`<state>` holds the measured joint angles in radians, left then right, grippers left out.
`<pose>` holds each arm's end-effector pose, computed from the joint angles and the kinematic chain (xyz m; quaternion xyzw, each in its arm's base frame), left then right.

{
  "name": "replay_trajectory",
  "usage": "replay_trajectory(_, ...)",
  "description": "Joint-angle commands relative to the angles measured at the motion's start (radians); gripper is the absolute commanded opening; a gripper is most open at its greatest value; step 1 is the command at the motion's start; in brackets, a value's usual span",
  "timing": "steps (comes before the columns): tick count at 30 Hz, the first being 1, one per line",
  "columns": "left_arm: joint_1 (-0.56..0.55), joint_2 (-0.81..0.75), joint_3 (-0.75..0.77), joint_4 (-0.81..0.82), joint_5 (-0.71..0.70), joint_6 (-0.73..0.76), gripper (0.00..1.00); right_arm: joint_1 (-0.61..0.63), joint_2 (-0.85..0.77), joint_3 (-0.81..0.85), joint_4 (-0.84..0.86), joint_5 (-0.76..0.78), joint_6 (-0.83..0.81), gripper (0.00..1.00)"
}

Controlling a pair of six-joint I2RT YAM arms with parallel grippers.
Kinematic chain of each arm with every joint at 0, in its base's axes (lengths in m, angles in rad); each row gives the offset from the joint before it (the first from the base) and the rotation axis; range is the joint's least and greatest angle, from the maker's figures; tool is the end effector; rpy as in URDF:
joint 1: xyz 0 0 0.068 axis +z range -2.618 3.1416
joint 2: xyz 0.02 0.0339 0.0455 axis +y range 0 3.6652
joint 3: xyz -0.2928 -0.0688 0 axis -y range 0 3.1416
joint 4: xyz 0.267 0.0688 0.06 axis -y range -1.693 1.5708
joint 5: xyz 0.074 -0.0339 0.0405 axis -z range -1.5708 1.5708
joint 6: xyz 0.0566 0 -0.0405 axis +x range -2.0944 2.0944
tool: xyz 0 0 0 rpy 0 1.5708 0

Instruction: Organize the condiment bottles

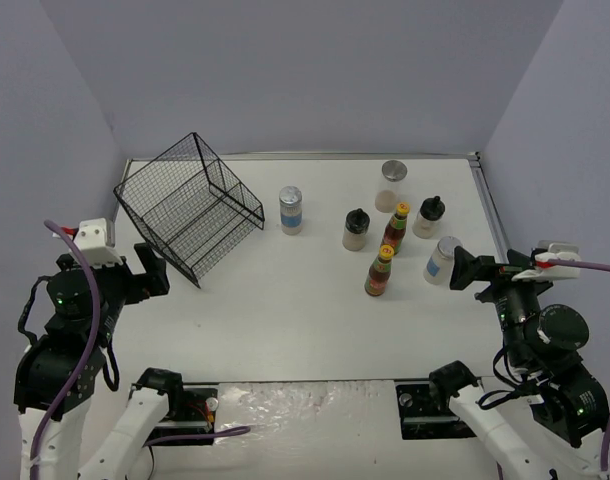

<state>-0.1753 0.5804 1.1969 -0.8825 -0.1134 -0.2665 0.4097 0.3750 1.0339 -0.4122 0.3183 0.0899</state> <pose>0.0838 -0.0083 0.4432 -0.0705 0.7910 -0.0889 0.6013 0.0491 0.0020 0.4629 0.0268 0.6191 0.0981 0.7787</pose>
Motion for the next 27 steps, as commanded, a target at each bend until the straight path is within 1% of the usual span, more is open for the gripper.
replay_trajectory(1, 0.005, 0.049, 0.01, 0.089, 0.054, -0.014, 0.97, 0.011, 0.035, 0.036, 0.045, 0.006, 0.013, 1.0)
replay_trajectory(8, 0.005, 0.11, 0.036, 0.081, 0.109, 0.0, 0.97, 0.009, 0.096, 0.032, -0.008, -0.107, 0.009, 1.0)
replay_trajectory(12, 0.005, 0.139, 0.047, 0.079, 0.113, 0.015, 0.97, 0.01, 0.145, -0.001, -0.008, -0.246, -0.013, 1.0)
replay_trajectory(16, 0.005, 0.142, 0.056, 0.076, 0.113, 0.017, 0.97, 0.009, 0.263, 0.014, -0.013, -0.272, -0.009, 1.0)
replay_trajectory(20, 0.003, 0.138, 0.06, 0.067, 0.113, 0.011, 0.97, 0.011, 0.421, 0.022, 0.001, -0.264, 0.057, 1.0)
replay_trajectory(24, 0.003, 0.124, 0.039, 0.082, 0.139, 0.012, 0.97, 0.012, 0.558, -0.021, 0.072, -0.252, 0.119, 1.0)
replay_trajectory(25, 0.003, 0.124, 0.033, 0.087, 0.14, 0.01, 0.97, 0.011, 0.56, -0.022, 0.094, -0.252, 0.133, 1.0)
replay_trajectory(27, 0.004, 0.116, 0.014, 0.099, 0.149, 0.005, 0.97, 0.013, 0.614, -0.081, 0.17, -0.254, 0.18, 1.0)
